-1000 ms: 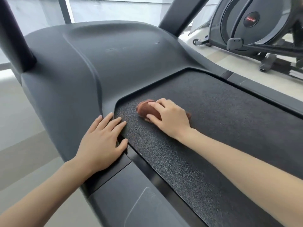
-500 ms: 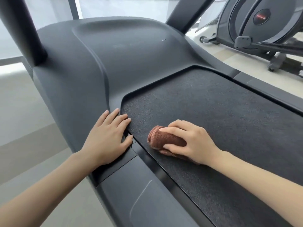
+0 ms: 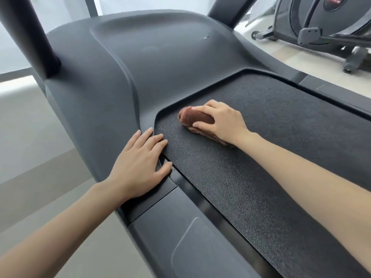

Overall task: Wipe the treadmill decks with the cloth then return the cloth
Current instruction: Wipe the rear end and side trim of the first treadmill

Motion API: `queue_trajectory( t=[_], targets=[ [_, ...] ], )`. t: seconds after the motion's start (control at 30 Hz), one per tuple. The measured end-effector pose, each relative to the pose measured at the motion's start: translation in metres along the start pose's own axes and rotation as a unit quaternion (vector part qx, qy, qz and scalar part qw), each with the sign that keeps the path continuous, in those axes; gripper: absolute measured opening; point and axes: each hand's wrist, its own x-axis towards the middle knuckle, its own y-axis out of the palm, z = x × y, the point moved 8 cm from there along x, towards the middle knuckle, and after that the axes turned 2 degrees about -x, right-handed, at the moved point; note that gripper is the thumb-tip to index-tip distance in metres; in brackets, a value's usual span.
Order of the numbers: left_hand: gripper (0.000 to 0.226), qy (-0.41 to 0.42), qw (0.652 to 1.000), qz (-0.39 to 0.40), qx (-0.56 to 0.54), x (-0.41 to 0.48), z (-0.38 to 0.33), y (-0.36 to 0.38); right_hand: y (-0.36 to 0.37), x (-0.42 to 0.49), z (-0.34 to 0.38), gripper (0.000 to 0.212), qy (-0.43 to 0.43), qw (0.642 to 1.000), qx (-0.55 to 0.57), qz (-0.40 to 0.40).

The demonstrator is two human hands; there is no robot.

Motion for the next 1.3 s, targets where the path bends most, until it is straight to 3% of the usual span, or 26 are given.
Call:
queue_trajectory(
  t=[0.07,0.17,0.33,0.4,0.7,0.77,0.9,1.03,1.2,1.3],
  targets=[
    [0.087,0.014,1.000,0.007,-0.005,0.002,0.000,0.000,-0.006,-0.001,-0.017,0.045,0.013,1.000,-0.020,-0.003],
    [0.074,0.026,1.000,0.007,-0.006,0.006,0.003,0.001,-0.021,-0.008,-0.073,0.044,0.103,0.993,-0.063,-0.016],
    [0.059,0.051,0.998,0.017,-0.017,0.017,0.006,0.004,-0.050,-0.041,-0.178,0.045,0.331,0.934,-0.116,-0.061],
    [0.058,0.055,0.998,0.018,-0.016,0.023,0.007,0.005,-0.049,-0.039,-0.187,0.046,0.363,0.921,-0.119,-0.071],
    [0.074,0.059,0.998,0.022,-0.022,0.038,0.001,0.008,-0.038,-0.012,-0.165,0.049,0.323,0.938,-0.123,-0.041],
    [0.070,0.061,0.997,0.018,-0.041,0.043,0.002,0.007,-0.030,-0.002,-0.138,0.048,0.278,0.955,-0.104,-0.027],
    [0.041,0.053,0.997,-0.004,-0.049,0.044,0.007,0.003,-0.015,-0.004,-0.054,0.045,0.151,0.986,-0.064,-0.003],
    [0.045,0.058,0.997,-0.020,-0.055,0.042,0.004,0.001,-0.018,-0.053,0.019,0.044,0.037,0.998,-0.054,-0.010],
    [0.041,0.058,0.996,-0.032,-0.055,0.042,0.002,0.001,-0.032,-0.106,0.071,0.043,0.028,0.999,-0.018,-0.009],
    [0.055,0.067,0.996,-0.017,-0.056,0.042,0.001,0.002,-0.029,-0.127,0.101,0.043,0.017,1.000,-0.013,0.017]
  ],
)
